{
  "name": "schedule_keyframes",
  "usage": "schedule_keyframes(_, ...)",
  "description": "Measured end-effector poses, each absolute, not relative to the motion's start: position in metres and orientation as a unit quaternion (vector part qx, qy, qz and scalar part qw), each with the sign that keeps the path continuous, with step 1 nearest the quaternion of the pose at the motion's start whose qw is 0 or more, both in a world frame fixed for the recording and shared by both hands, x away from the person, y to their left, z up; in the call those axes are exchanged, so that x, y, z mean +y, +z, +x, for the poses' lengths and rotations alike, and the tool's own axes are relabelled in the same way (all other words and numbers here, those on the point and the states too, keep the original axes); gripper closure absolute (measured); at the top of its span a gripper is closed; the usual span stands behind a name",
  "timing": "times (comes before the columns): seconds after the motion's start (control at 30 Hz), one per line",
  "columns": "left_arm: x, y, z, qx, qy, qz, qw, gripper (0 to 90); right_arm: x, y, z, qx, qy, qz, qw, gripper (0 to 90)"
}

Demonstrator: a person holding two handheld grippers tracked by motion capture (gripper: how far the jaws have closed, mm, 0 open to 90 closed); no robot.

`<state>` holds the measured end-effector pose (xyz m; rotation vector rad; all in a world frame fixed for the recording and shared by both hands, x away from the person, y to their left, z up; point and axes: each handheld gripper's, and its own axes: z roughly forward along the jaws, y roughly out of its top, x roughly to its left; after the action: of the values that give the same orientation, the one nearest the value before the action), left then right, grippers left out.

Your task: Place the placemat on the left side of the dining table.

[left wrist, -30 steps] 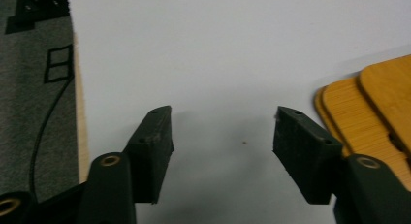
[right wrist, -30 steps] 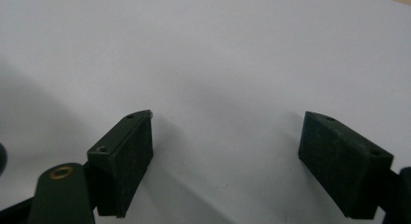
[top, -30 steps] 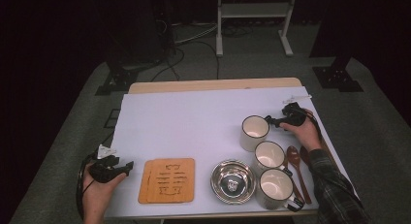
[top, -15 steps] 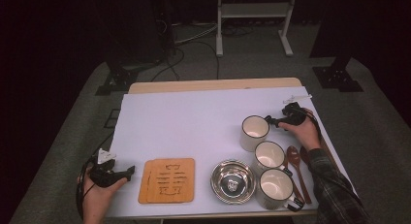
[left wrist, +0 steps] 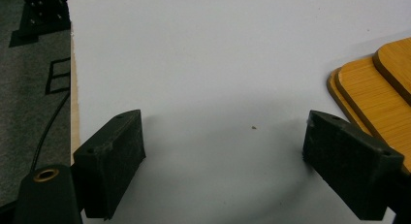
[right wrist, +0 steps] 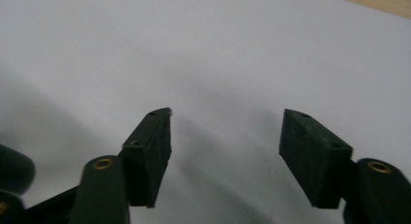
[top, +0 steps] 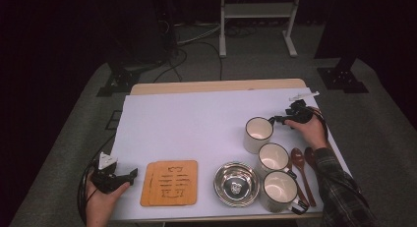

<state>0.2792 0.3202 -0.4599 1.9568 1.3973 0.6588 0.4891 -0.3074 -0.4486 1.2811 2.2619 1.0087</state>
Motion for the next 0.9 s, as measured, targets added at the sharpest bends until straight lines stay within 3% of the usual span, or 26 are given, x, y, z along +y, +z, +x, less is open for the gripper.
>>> schedule_keyframes(0.5, 0.320, -0.460, 0.280, 0.532, 0.250, 0.745, 0.316, 13.1, -0.310, -0.424, 0.475, 0.804, 0.355, 0.447, 0.164, 71.8)
schedule_keyframes(0.67, 0.320, -0.460, 0.279, 0.532, 0.250, 0.745, 0.316, 13.2, -0.312, -0.414, 0.467, 0.807, 0.356, 0.447, 0.151, 88.9)
schedule_keyframes(0.9, 0.320, -0.460, 0.279, 0.532, 0.250, 0.745, 0.316, 13.2, -0.316, -0.408, 0.461, 0.810, 0.360, 0.444, 0.130, 89.5)
